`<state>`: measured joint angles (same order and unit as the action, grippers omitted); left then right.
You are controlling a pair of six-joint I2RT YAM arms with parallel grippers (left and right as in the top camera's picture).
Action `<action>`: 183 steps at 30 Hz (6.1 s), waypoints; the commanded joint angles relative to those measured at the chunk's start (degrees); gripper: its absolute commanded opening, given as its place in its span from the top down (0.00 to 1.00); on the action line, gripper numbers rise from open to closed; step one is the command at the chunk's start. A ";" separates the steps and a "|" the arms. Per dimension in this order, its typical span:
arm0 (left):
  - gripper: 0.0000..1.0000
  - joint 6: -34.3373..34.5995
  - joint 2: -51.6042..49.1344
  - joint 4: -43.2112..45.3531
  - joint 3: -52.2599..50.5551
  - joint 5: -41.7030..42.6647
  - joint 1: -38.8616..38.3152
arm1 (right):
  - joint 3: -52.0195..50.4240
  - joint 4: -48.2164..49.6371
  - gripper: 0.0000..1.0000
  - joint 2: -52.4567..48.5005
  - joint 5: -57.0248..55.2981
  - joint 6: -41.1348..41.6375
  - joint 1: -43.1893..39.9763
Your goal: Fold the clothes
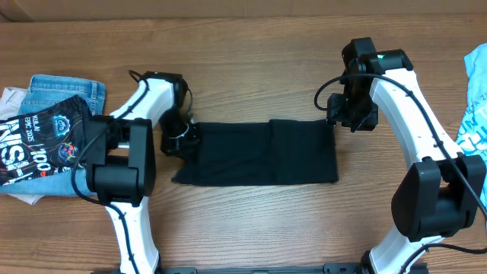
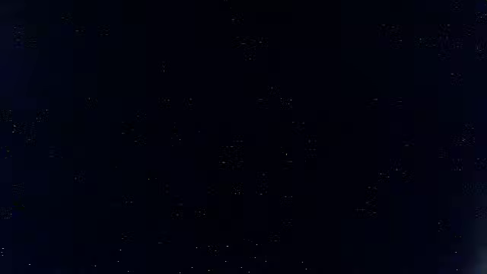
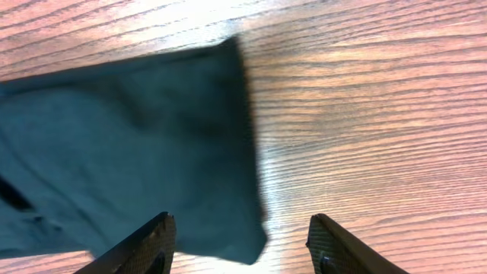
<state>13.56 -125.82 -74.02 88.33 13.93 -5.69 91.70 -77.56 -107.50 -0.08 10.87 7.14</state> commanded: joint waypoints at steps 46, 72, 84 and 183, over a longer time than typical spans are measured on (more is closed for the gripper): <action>0.85 4.74 0.79 -16.50 33.18 -3.89 -18.67 | 1.38 0.70 0.39 1.53 -0.31 -1.07 -2.78; 0.71 3.80 0.57 -18.99 32.68 -0.79 -22.12 | 1.38 0.76 0.37 1.53 -0.31 -1.29 -2.78; 0.74 3.54 0.72 -18.29 33.46 -8.79 -18.75 | 1.38 1.64 0.31 1.53 14.97 -8.76 -2.34; 0.52 4.52 0.44 -4.20 10.29 -8.15 -13.27 | -8.09 18.05 0.60 -8.61 -12.33 3.63 12.15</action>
<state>18.09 -126.43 -77.56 100.38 4.56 -18.15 83.77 -59.24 -115.90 -11.44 15.92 20.40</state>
